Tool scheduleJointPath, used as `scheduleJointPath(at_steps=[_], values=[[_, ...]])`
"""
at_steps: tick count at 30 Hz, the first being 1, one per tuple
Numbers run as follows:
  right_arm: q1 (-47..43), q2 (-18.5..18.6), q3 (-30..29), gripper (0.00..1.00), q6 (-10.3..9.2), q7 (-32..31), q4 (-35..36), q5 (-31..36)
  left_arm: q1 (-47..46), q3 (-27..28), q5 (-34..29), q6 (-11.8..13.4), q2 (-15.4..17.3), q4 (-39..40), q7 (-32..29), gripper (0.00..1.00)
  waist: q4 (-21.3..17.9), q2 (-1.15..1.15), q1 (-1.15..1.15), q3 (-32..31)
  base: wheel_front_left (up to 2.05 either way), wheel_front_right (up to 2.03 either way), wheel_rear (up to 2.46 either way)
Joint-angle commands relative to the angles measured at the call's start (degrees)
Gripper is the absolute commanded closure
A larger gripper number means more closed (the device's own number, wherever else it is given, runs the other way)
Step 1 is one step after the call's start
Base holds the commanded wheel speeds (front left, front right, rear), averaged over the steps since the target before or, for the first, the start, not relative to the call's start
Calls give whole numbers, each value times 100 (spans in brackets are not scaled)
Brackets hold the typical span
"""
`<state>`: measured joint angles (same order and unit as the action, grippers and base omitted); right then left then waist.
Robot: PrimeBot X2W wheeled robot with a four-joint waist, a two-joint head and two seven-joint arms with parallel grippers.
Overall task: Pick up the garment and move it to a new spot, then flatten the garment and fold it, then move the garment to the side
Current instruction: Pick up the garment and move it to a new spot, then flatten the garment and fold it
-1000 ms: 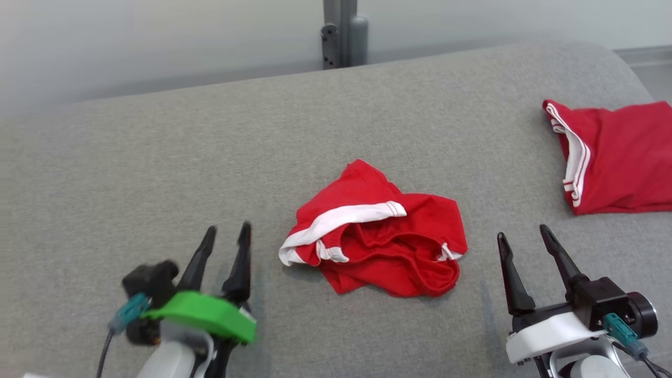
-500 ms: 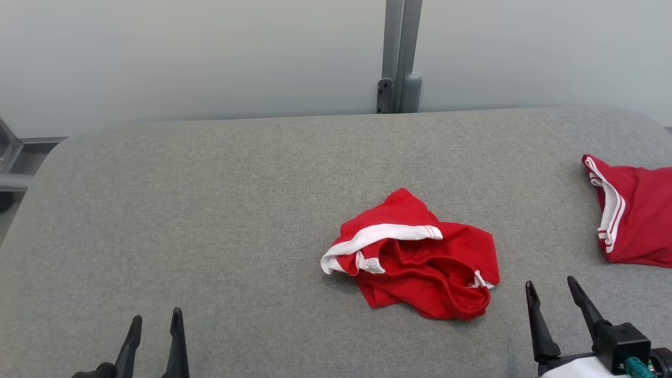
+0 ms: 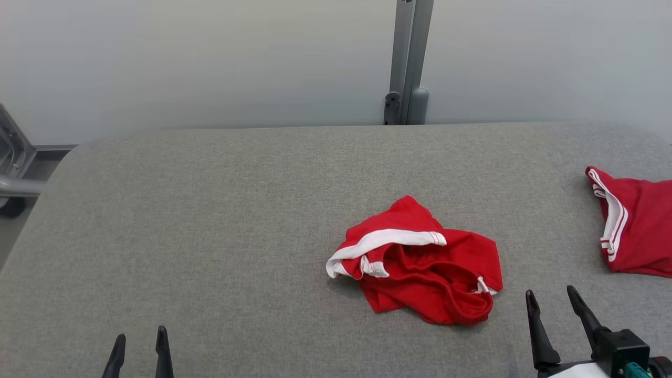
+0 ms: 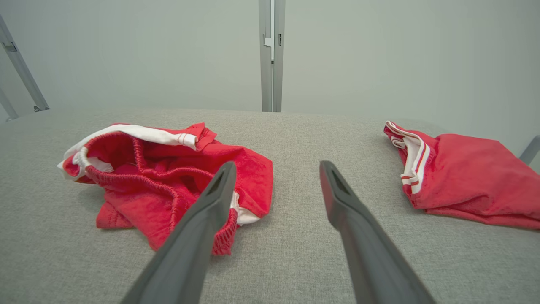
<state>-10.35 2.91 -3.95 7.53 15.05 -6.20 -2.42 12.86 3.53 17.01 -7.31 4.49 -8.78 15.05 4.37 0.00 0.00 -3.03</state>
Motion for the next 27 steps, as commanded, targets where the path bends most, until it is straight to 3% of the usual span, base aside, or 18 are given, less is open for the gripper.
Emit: scheduleJointPath(at_steps=[1, 12, 15, 23, 27], values=[[2, 8, 8, 0, -8, 17, -12, -20, 27, 1, -60, -19, -19, 23, 14, 0, -22, 0, 0, 3, 0, 0, 0], [149, 8, 106, 0, -8, 17, 79, 20, -89, -164, -99, -22, -19, 222, 14, 0, -253, 0, 0, 60, 0, 0, 0], [203, 7, 79, 0, -8, 17, 128, 41, -237, -439, -111, -22, -39, 388, 14, 0, -375, 0, 0, 102, 0, 0, 0], [366, 5, 93, 0, -8, 16, 204, 15, -1139, -2326, -125, -21, 121, 547, -44, 0, -950, 0, 0, 308, 0, 0, 0], [429, 7, 133, 0, -8, 17, 209, -47, -1717, -3314, 28, -21, 51, 386, -450, 0, -1319, 0, 0, 487, 0, 0, 0]])
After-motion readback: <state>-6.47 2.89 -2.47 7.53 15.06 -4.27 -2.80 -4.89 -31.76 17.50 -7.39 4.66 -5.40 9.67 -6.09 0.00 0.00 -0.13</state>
